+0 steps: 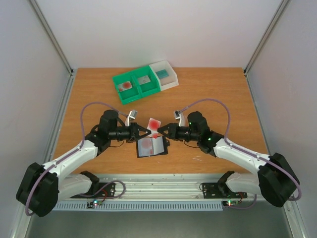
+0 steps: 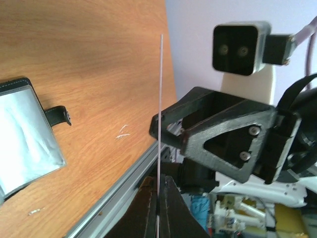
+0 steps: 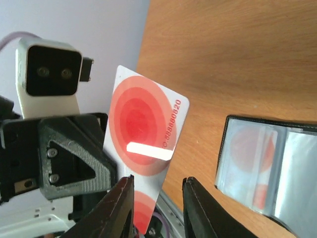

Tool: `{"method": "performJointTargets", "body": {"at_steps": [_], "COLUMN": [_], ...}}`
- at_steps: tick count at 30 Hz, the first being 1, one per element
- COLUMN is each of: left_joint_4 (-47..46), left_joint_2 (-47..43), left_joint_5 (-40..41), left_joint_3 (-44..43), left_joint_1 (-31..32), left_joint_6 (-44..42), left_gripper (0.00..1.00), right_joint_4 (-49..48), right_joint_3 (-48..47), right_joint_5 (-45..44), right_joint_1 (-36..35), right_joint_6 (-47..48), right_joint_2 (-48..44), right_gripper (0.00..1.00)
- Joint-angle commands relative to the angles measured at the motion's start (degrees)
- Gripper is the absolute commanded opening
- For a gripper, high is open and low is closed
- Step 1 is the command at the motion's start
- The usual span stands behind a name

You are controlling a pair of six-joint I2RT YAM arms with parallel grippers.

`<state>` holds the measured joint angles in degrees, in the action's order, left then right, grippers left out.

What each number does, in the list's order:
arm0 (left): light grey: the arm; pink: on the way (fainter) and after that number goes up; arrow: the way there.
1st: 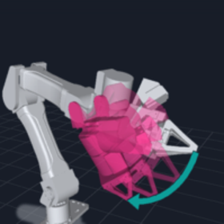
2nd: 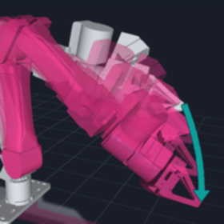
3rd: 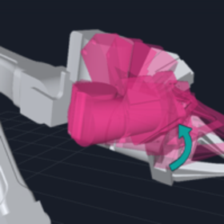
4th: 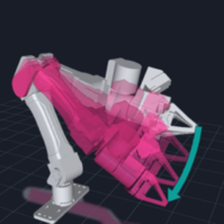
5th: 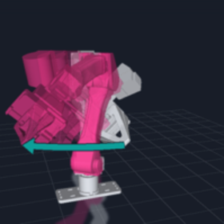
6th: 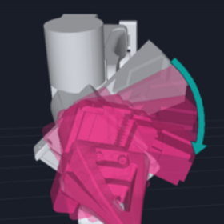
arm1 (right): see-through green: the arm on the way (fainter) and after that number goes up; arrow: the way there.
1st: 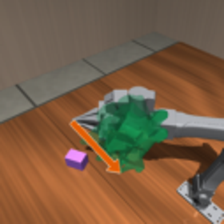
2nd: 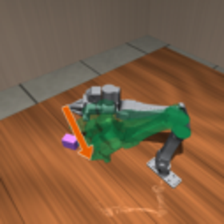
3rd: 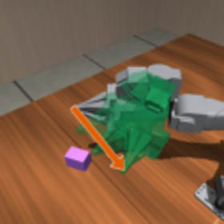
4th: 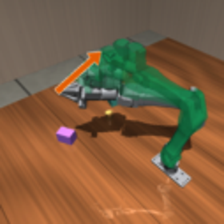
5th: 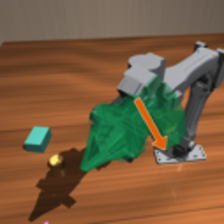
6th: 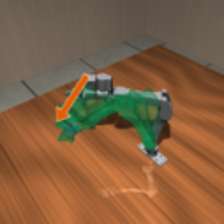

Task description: Take the credit cards out of the card holder

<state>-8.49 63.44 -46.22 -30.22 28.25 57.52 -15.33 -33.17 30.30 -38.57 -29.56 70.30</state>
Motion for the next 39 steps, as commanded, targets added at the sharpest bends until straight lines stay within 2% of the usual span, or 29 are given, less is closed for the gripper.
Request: {"method": "performJointTargets", "body": {"at_steps": [1,7,12,17,26,30,34,37,39], "left_joint_4": [8.9,17.8,11.9,9.7,6.4,5.5,4.4,4.3,4.4], "left_joint_2": [-1.1,-1.9,-1.8,-1.7,-3.3,-3.5,-3.9,-4.3,-4.3], "left_joint_5": [-4.1,-8.8,-11.8,-12.2,-13.4,-12.9,-13.3,-13.4,-13.4], "left_joint_3": [-4.4,-7.1,-5.7,-4.7,-4.8,-3.9,-3.4,-3.4,-3.4], "left_joint_1": [0.1,0.2,0.8,2.1,4.1,4.4,4.7,4.9,4.9], "left_joint_6": [-10.7,-20.2,-17.3,-16.0,-15.1,-14.6,-14.0,-13.9,-13.9], "left_gripper": [0.00,0.00,0.00,0.00,0.00,0.01,0.00,0.00,0.01], "right_joint_4": [17.4,37.9,50.5,52.7,54.9,53.8,53.5,54.5,54.6], "right_joint_3": [-4.8,-12.7,-20.7,-26.5,-32.7,-32.1,-32.0,-32.4,-33.0], "right_joint_5": [1.2,1.7,4.9,12.0,17.5,17.9,17.8,12.9,13.6], "right_joint_1": [0.8,2.3,2.4,3.6,3.8,3.9,3.9,4.4,5.2], "right_joint_6": [13.8,27.6,37.1,39.2,40.0,39.5,39.3,39.5,39.2], "right_joint_2": [-5.7,-10.7,-9.3,-3.8,3.0,3.8,3.3,2.7,2.6], "right_gripper": [0.32,0.42,0.51,0.55,0.57,0.55,0.47,0.49,0.51]}}
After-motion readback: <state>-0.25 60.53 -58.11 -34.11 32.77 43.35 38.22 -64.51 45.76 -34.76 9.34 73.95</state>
